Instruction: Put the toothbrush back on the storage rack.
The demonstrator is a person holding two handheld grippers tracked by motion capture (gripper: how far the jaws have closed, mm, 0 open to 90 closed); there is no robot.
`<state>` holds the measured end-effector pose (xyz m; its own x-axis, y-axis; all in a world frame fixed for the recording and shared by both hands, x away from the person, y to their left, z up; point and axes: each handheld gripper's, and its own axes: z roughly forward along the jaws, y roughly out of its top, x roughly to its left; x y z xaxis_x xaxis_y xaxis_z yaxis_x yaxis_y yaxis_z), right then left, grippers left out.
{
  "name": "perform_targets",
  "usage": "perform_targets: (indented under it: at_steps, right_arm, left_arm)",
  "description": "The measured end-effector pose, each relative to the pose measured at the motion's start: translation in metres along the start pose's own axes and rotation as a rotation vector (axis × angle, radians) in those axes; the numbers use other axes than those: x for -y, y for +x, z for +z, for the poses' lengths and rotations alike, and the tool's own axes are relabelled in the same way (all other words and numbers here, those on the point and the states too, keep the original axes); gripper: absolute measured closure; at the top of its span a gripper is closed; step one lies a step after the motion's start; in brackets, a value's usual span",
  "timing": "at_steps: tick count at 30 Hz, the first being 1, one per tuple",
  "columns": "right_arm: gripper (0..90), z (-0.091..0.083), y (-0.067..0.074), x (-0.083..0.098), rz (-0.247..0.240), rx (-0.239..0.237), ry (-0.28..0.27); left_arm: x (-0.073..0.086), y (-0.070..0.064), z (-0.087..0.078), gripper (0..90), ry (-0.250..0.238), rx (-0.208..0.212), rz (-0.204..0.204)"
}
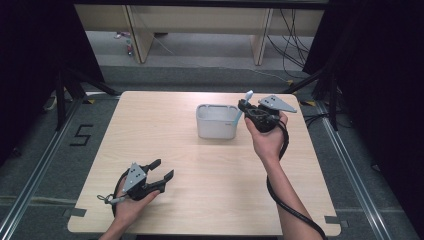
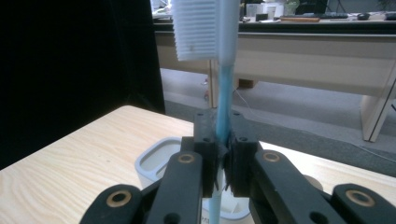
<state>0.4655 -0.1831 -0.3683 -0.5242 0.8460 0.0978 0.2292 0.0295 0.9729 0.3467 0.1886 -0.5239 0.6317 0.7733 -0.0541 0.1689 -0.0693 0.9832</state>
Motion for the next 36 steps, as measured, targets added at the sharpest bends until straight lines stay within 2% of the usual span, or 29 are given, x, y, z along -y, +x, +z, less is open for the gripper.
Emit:
perform_targets:
  at_steps: [1, 7, 10, 13, 36]
  right_arm:
    - [85.0, 0.001, -0.001, -0.001, -0.017, 0.005, -0.002]
    - [85.0, 0.004, -0.003, -0.001, 0.003, 0.028, -0.002]
    - [85.0, 0.006, -0.004, -0.001, -0.010, 0.029, -0.015]
    - [85.1, 0.007, -0.004, -0.002, 0.000, 0.041, -0.011]
    - [85.0, 0.019, -0.008, -0.010, 0.010, 0.058, -0.044]
  left_arm:
    - [0.000, 0.000, 0.000, 34.5, 0.000, 0.000, 0.000]
    - [0.000, 0.000, 0.000, 34.5, -0.001, 0.000, 0.000]
    - [0.000, 0.000, 0.000, 34.5, -0.002, -0.001, 0.001]
    - [0.000, 0.000, 0.000, 34.5, -0.001, -0.001, -0.001]
    - [0.000, 0.000, 0.000, 34.7, -0.002, -0.001, 0.001]
